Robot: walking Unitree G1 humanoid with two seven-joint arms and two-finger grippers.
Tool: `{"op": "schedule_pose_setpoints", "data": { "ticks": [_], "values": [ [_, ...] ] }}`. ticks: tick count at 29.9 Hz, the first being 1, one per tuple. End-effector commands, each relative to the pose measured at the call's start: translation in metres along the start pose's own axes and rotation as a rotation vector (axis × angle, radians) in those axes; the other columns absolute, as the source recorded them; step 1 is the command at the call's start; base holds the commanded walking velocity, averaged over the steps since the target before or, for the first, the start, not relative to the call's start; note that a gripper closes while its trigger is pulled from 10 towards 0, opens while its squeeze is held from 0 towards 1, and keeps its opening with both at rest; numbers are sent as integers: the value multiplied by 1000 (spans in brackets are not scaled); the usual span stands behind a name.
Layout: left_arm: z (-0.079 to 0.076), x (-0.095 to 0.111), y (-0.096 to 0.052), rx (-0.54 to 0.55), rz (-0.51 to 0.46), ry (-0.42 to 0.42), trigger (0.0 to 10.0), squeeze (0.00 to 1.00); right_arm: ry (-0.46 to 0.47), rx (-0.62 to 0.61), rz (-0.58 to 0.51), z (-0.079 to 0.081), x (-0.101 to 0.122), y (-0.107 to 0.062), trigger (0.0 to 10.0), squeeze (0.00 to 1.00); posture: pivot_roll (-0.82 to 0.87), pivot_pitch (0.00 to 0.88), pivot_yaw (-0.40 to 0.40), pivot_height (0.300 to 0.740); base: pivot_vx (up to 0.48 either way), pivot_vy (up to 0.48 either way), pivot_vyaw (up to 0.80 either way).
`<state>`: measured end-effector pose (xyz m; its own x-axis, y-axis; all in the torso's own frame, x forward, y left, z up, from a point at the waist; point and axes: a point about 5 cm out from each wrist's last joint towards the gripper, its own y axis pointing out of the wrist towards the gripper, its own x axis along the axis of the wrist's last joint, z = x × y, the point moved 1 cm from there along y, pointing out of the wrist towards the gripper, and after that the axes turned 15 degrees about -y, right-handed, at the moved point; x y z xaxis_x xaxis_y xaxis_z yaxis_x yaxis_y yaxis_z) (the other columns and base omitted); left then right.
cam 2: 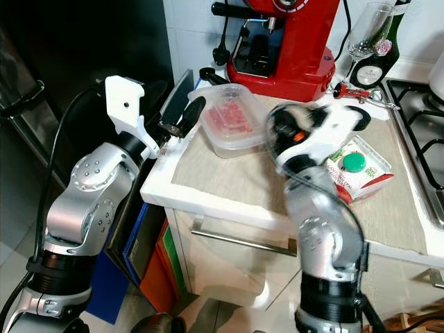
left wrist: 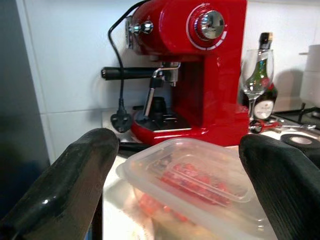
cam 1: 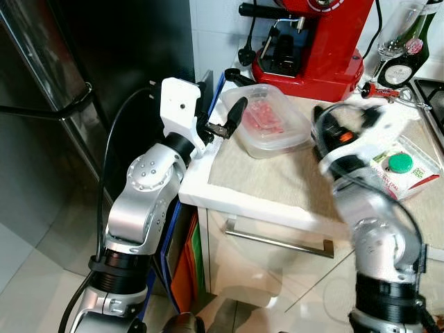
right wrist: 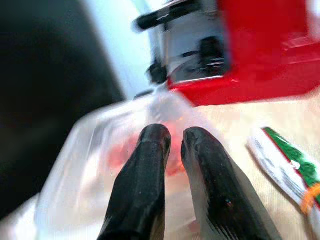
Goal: Restocking fridge
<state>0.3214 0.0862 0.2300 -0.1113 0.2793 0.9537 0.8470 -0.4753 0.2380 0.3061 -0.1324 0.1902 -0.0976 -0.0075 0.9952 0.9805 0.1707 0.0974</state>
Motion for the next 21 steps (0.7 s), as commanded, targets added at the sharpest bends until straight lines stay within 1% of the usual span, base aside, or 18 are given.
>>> {"op": "schedule_pose_setpoints", "data": {
  "ticks": [1, 2, 3, 5, 6, 7, 8, 10, 11, 12, 13, 16, 18, 19, 21],
  "values": [
    [4, -1, 3, 20, 14, 36, 10000, 0, -205, -8, -60, 6, 3, -3, 10000, 1000, 105, 8, 40, 730, 0, 0, 0],
    [6, 0, 3, 20, 17, 38, 10000, 0, -285, -33, -91, 3, 5, -6, 10000, 1000, 103, 7, 39, 730, 0, 0, 0],
    [7, 0, 4, 20, 19, 38, 10000, 0, -338, -49, -114, 2, 6, -7, 10000, 1000, 103, 7, 39, 730, 0, 0, 0],
    [12, -1, 7, 35, 44, 28, 10000, 0, -413, -119, -138, -7, 7, -12, 10000, 1000, 101, 3, 36, 730, 0, 0, 0],
    [16, -1, 9, 52, 58, -29, 10000, 0, -480, -165, -156, -13, 9, -15, 10000, 1000, 96, 0, 27, 730, 0, 0, 0],
    [19, 0, 12, 69, 68, -97, 10000, 0, -527, -204, -168, -18, 11, -18, 10000, 1000, 93, 0, 24, 730, 0, 0, 0],
    [19, 0, 12, 69, 68, -97, 10000, 0, -527, -204, -168, -18, 11, -18, 10000, 1000, 93, 0, 24, 730, 0, 0, 0],
    [25, 2, 19, 101, 84, -281, 10000, 0, -572, -276, -173, -30, 12, -23, 10000, 1000, 87, 0, 15, 730, 0, 0, 0],
    [27, 2, 24, 105, 93, -360, 10000, 0, -587, -315, -177, -37, 14, -25, 10000, 1000, 81, 0, 10, 730, 0, 0, 0],
    [28, 2, 29, 104, 102, -420, 10000, 0, -600, -341, -184, -41, 15, -27, 10000, 1000, 79, 0, 8, 730, 0, 0, 0],
    [29, 1, 33, 104, 114, -460, 10000, 0, -615, -363, -196, -45, 17, -27, 10000, 1000, 73, 0, 0, 730, 0, 0, 0],
    [28, -7, 46, 94, 173, -536, 10000, 0, -640, -402, -242, -50, 26, -28, 10000, 1000, 66, 0, -16, 730, 0, 0, 0],
    [26, -15, 55, 96, 212, -567, 10000, 0, -653, -397, -279, -49, 33, -27, 10000, 1000, 62, 0, -24, 730, 0, 0, 0],
    [26, -15, 55, 96, 212, -567, 10000, 0, -653, -397, -279, -49, 33, -27, 10000, 1000, 62, 0, -24, 730, 0, 0, 0],
    [25, -23, 59, 109, 263, -587, 10000, 0, -665, -396, -294, -47, 37, -28, 10000, 1000, 54, 0, -30, 730, 0, 0, 0]
  ]
}}
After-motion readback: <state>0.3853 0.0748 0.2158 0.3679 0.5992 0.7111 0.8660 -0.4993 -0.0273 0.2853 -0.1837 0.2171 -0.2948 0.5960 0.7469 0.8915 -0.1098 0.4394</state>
